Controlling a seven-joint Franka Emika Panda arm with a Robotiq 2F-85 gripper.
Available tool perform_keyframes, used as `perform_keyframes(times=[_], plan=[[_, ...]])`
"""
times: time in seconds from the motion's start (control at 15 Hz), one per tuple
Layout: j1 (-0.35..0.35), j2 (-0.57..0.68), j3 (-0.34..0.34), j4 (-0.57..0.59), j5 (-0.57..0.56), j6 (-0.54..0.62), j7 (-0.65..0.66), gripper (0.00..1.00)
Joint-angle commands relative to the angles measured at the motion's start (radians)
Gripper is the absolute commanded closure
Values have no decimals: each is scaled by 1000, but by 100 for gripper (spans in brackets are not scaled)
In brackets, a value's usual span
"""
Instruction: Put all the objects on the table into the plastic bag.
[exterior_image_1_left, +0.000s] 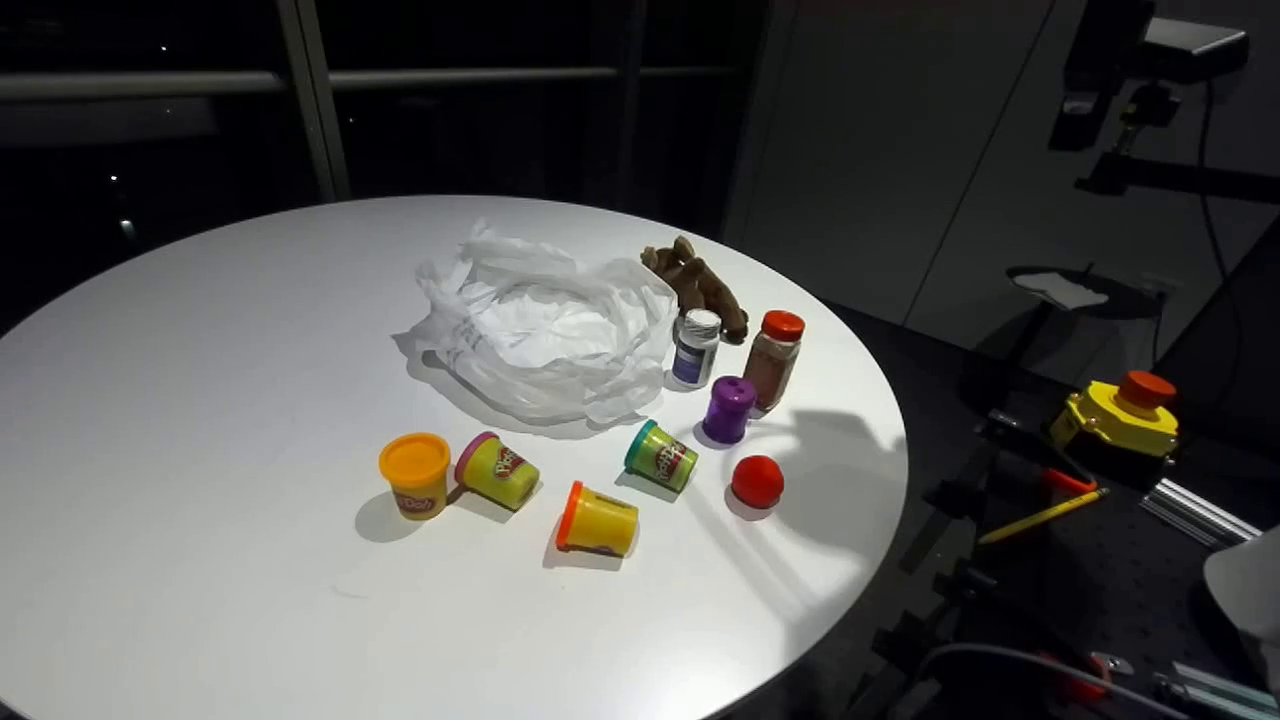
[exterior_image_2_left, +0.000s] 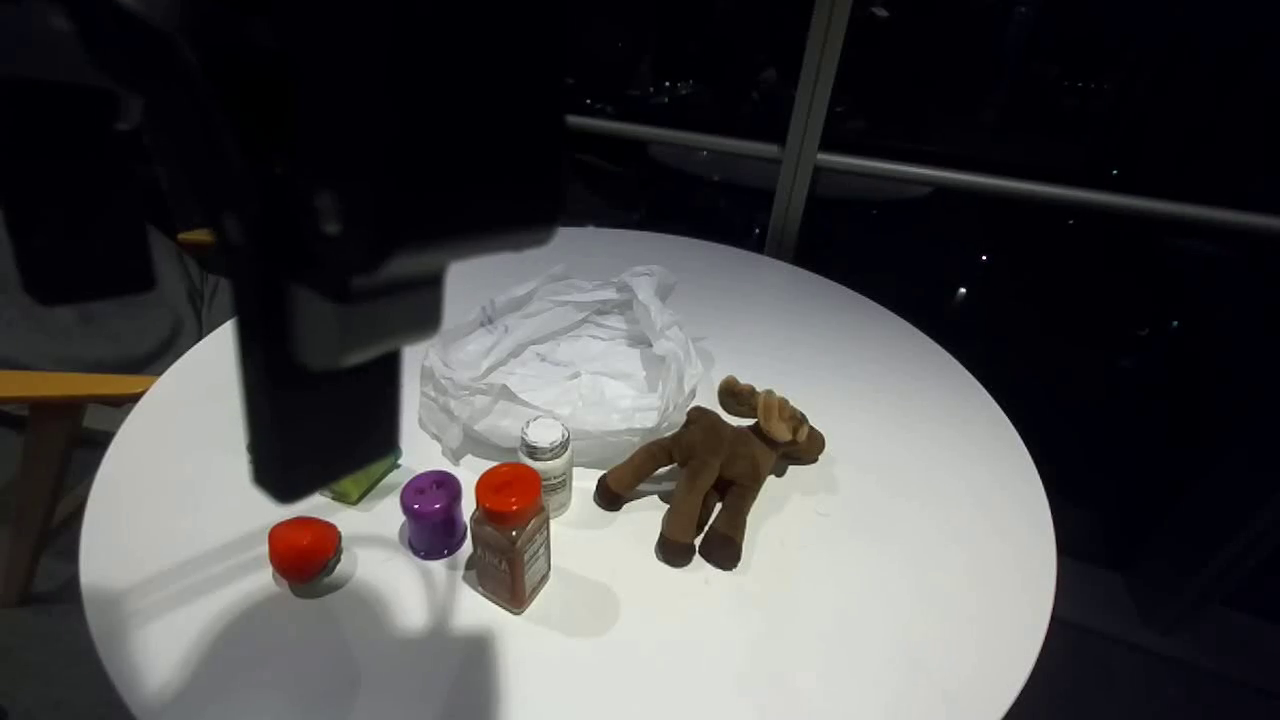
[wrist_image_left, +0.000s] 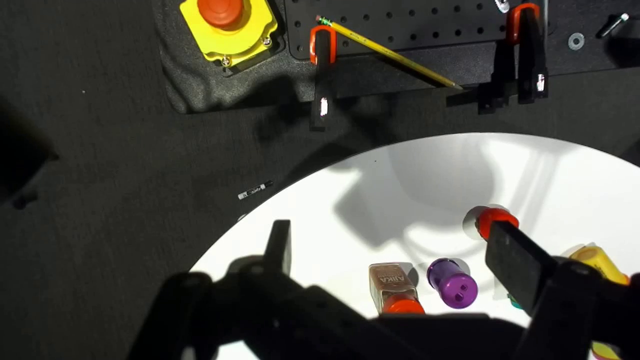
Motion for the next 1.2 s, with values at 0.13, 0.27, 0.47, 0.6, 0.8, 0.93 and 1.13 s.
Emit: perform_keyframes(times=[0.13, 0.27, 0.47, 0.6, 0.8, 0.93, 1.13], plan=[[-3, 0, 3, 1, 2, -1, -1, 0], [11, 35, 13, 29, 14, -1, 7, 0], [39, 96, 59, 82, 28, -2, 54, 0], [66, 169, 100, 139, 40, 3, 92, 0], [105, 355, 157, 253, 48, 70, 156, 0], [125, 459, 176, 309, 53, 146, 161, 0], [156, 643, 198, 385, 61, 332, 139, 0]])
